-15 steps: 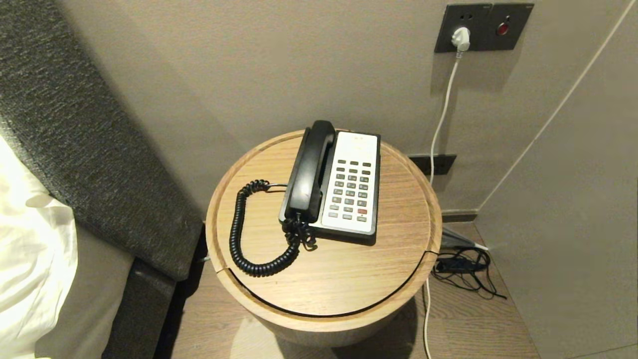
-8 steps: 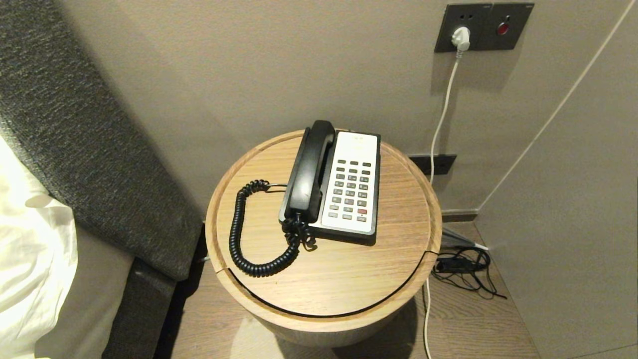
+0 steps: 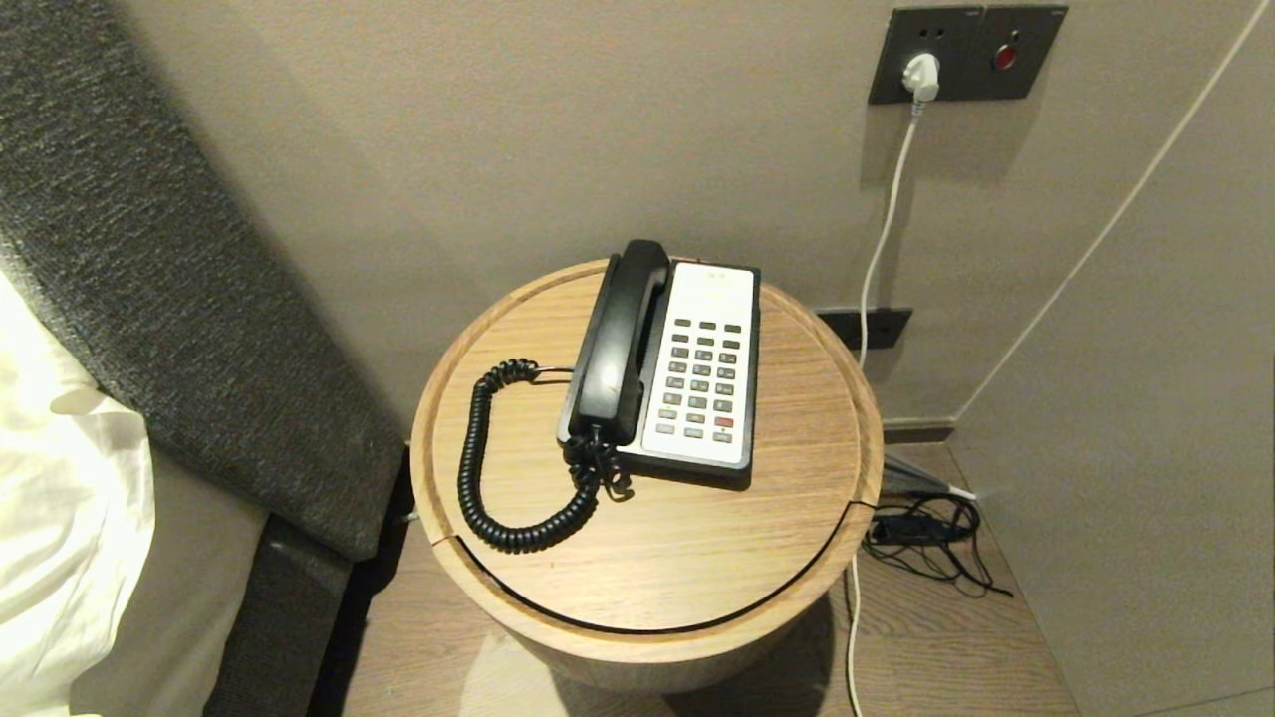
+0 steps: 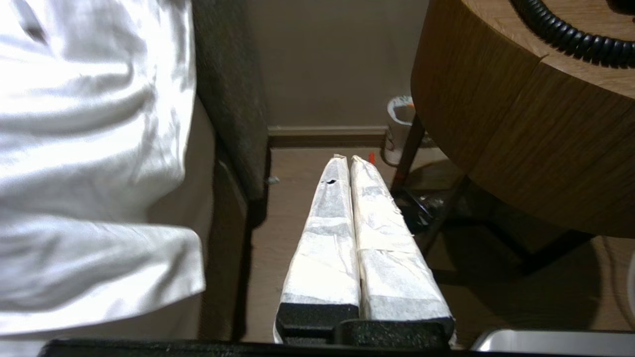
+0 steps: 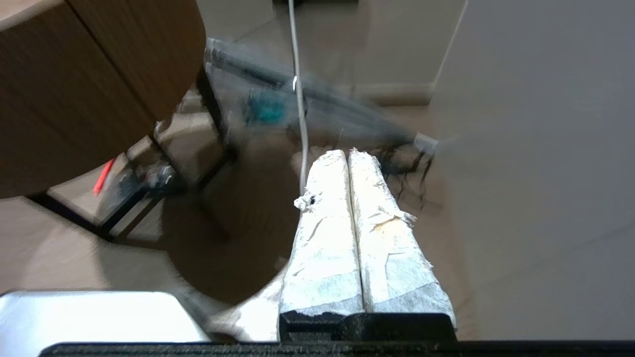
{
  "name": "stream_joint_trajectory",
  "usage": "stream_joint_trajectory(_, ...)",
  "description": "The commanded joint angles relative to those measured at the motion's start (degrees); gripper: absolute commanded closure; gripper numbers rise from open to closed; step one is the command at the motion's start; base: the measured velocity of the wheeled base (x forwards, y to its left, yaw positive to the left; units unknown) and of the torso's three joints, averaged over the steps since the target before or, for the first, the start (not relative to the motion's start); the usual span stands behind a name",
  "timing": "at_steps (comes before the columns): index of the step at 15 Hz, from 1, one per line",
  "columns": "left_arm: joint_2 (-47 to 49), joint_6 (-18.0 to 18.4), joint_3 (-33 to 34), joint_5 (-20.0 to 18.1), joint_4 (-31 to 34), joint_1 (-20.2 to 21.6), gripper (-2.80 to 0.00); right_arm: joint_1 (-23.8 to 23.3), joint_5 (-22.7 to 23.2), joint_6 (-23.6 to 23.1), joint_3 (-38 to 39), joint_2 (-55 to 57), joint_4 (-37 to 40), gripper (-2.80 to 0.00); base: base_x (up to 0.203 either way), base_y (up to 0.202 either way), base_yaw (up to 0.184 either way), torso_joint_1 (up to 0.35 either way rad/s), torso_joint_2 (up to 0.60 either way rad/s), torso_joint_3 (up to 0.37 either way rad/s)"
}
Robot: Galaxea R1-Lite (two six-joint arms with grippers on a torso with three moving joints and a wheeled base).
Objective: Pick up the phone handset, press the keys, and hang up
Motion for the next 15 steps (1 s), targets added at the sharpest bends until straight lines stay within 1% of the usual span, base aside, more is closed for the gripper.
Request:
stream_joint_trajectory(1, 0.06, -1.53, 1.80, -0.54, -0.31, 0.01, 0.00, 0.05, -0.01, 0.99, -0.45, 0.16, 0.95, 0.00, 0.000, 0.000, 0.000, 0.000, 0.00, 0.000)
stream_joint_trajectory(3, 0.15, 0.55, 1.44, -0.51, 0.29, 0.01, 0.00, 0.05, -0.25, 1.07, -0.32, 0.16, 0.79, 0.00, 0.000, 0.000, 0.000, 0.000, 0.00, 0.000)
stream_joint_trajectory(4, 0.07, 1.40, 1.62, -1.08, -0.05, 0.01, 0.00, 0.05, -0.25, 1.07, -0.49, 0.16, 1.25, 0.00, 0.000, 0.000, 0.000, 0.000, 0.00, 0.000)
stream_joint_trajectory(5, 0.14, 0.77, 1.56, -0.95, 0.20, 0.01, 0.00, 0.05, -0.10, 0.76, -0.39, 0.15, 0.97, 0.00, 0.000, 0.000, 0.000, 0.000, 0.00, 0.000)
stream_joint_trajectory(6, 0.15, 1.40, 1.55, -1.01, 0.24, 0.01, 0.00, 0.05, 0.27, -0.80, -0.29, 0.07, 0.76, 0.00, 0.000, 0.000, 0.000, 0.000, 0.00, 0.000)
stream_joint_trajectory(8, 0.15, 2.87, 1.46, -1.02, 0.38, 0.01, 0.00, 0.05, 0.40, -1.21, -0.54, 0.07, 1.63, 0.00, 0.000, 0.000, 0.000, 0.000, 0.00, 0.000)
stream_joint_trajectory(15, 0.06, 2.52, 1.72, -1.02, -0.07, 0.01, 0.00, 0.05, 0.01, -0.86, 0.07, 0.07, -0.17, 0.00, 0.000, 0.000, 0.000, 0.000, 0.00, 0.000)
